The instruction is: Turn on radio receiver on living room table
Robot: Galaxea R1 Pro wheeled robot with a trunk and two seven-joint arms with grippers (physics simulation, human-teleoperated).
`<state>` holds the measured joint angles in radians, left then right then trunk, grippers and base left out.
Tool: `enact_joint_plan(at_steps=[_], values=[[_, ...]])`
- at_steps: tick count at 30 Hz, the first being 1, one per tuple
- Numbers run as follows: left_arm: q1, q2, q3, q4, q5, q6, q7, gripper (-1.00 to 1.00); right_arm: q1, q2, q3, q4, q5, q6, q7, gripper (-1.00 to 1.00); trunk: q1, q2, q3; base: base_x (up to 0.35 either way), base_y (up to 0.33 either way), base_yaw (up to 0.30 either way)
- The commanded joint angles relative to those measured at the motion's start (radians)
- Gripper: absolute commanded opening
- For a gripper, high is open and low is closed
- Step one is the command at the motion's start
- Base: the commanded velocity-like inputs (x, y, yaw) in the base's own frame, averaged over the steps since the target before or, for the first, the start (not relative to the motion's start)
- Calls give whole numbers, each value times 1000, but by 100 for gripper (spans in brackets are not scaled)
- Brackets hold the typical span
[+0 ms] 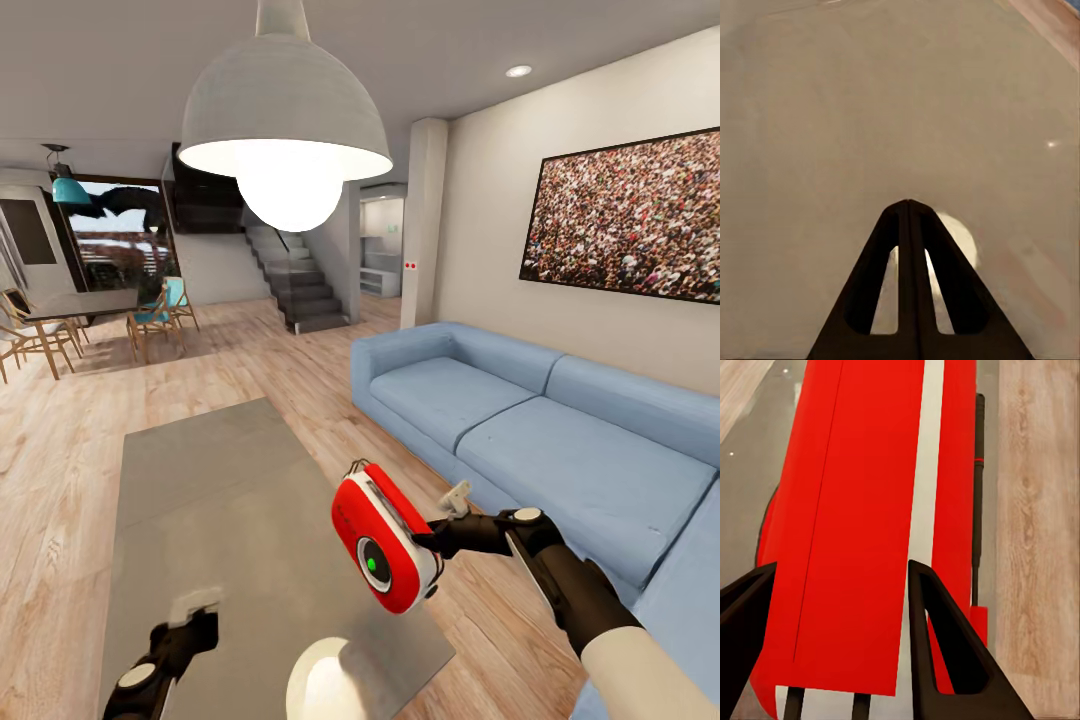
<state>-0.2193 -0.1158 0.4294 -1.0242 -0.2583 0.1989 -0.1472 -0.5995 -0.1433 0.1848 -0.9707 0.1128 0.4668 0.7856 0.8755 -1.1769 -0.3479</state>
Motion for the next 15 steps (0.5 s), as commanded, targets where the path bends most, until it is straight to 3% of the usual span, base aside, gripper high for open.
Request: enact_joint_plan(at_steps=[1,3,6,12,15], values=[[0,2,28,20,1,-20,-1,-100,0,2,11,-1,-7,3,-9,-100,0,0,0,0,0,0],[0,4,66,61,0,-55,2,-100,0,4,40,0,-6,5,-21,-100,0,0,0,0,0,0],[0,3,90,87,-1,-79,4,-100,0,11,86,1,-7,8,-30,-100,0,0,0,0,0,0],[0,4,90,95,-2,-87,2,-100,0,47,115,2,-6,62,-68,-100,0,0,0,0,0,0],[0,4,93,97,-7,-90,3,-100,1,73,120,9,-5,76,-145,-100,0,0,0,0,0,0]])
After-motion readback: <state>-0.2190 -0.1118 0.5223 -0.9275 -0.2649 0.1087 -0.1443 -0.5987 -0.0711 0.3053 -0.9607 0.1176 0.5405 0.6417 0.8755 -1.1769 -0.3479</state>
